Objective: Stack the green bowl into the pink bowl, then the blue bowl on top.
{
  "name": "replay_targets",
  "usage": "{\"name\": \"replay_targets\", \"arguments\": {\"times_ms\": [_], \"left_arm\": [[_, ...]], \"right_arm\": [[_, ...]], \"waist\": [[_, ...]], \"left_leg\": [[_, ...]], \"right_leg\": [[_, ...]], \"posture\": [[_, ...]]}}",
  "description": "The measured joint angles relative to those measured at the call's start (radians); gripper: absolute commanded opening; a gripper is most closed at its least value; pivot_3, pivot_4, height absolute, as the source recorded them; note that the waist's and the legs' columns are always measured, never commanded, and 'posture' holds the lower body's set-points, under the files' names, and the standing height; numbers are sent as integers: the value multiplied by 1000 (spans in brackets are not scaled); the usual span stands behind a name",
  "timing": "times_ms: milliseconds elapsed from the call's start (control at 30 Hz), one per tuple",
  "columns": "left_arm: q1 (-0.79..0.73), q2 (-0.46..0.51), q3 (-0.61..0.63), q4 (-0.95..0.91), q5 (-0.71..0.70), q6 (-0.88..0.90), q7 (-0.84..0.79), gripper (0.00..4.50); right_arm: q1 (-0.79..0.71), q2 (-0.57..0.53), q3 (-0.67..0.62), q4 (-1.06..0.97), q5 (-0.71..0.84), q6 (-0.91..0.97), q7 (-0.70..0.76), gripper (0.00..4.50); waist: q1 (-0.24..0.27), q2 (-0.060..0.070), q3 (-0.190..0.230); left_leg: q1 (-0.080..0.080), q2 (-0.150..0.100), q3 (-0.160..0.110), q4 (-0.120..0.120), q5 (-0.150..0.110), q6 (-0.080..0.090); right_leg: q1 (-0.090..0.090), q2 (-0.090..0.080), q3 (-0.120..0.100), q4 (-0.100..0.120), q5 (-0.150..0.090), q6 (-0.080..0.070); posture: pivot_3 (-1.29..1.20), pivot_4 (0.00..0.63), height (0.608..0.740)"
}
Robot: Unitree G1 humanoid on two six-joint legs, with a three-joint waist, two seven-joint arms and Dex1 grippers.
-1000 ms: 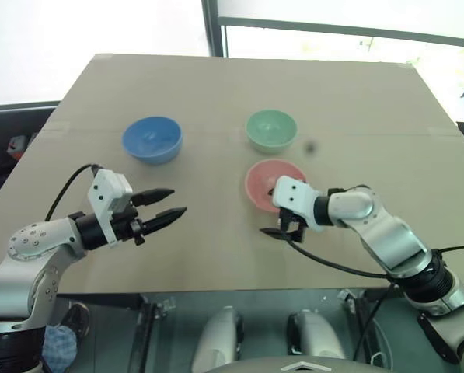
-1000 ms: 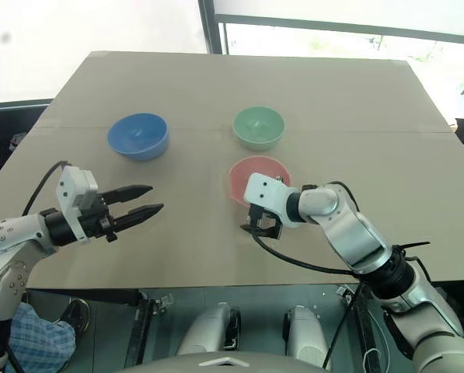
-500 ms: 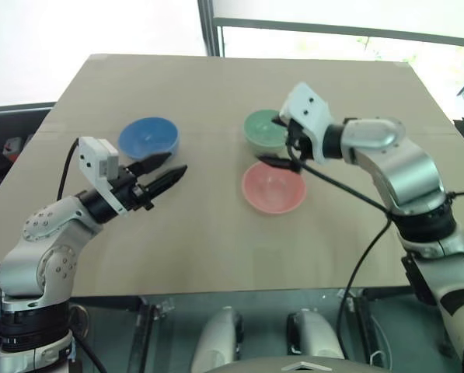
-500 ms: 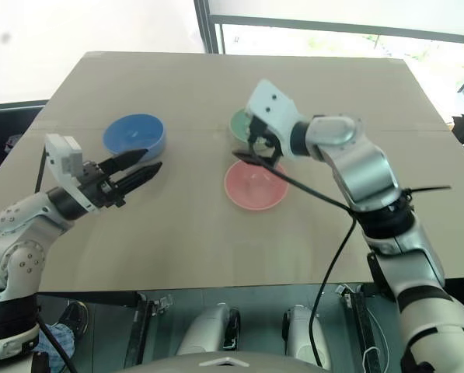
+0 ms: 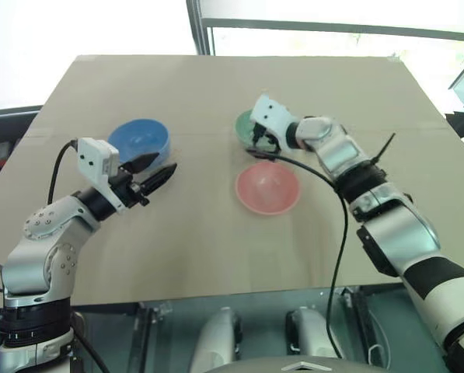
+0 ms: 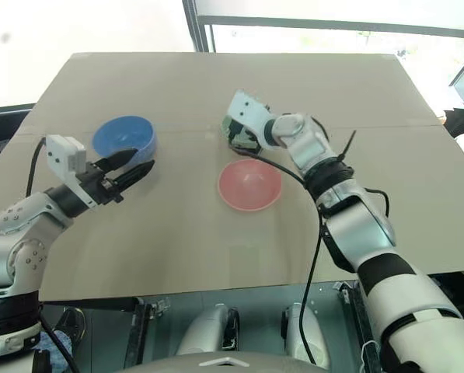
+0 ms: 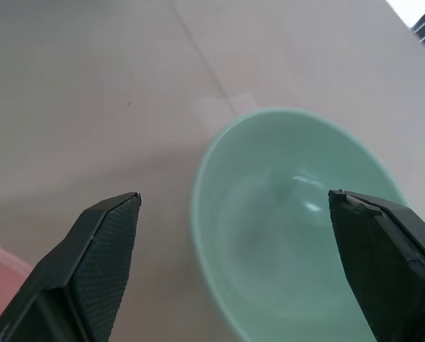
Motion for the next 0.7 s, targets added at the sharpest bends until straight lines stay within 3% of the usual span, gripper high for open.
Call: {"name": "replay_targets", "arguments": {"times_ms": [200,300,567,600,700], "left_arm": [[2,0,0,0,7,1,1,2684],[2,1,0,0,8,1,1,2684],[2,4,1,0,13,1,0,2684],[3,4,1,0,13,1,0,2684],[3,5,1,1,14,0,-2,2684]], "right_arm": [[-34,41,3,161,-63,-97,-30,4425],[-42,53,-3,205,-77,-118,-33,3741],[-66,69,-15,234,-97,-158,-35,331],[-66,72,-16,237,-100,-160,-35,71],[-66,74,-24,238,-102,-169,-35,71]], "waist": [[-2,0,0],[-3,0,0],[-3,0,0],[-3,0,0],[-3,1,0]], "left_leg": [[1,1,0,0,1,-2],[0,1,0,0,1,-2],[0,3,0,-1,1,-2],[0,3,0,-1,1,-2],[0,3,0,-1,1,-2]], "right_leg": [[0,0,0,0,0,0],[0,0,0,0,0,0],[0,0,0,0,0,0],[0,0,0,0,0,0],[0,0,0,0,0,0]], "posture": [[0,150,740],[0,150,740],[0,150,740],[0,150,740],[0,150,740]]}}
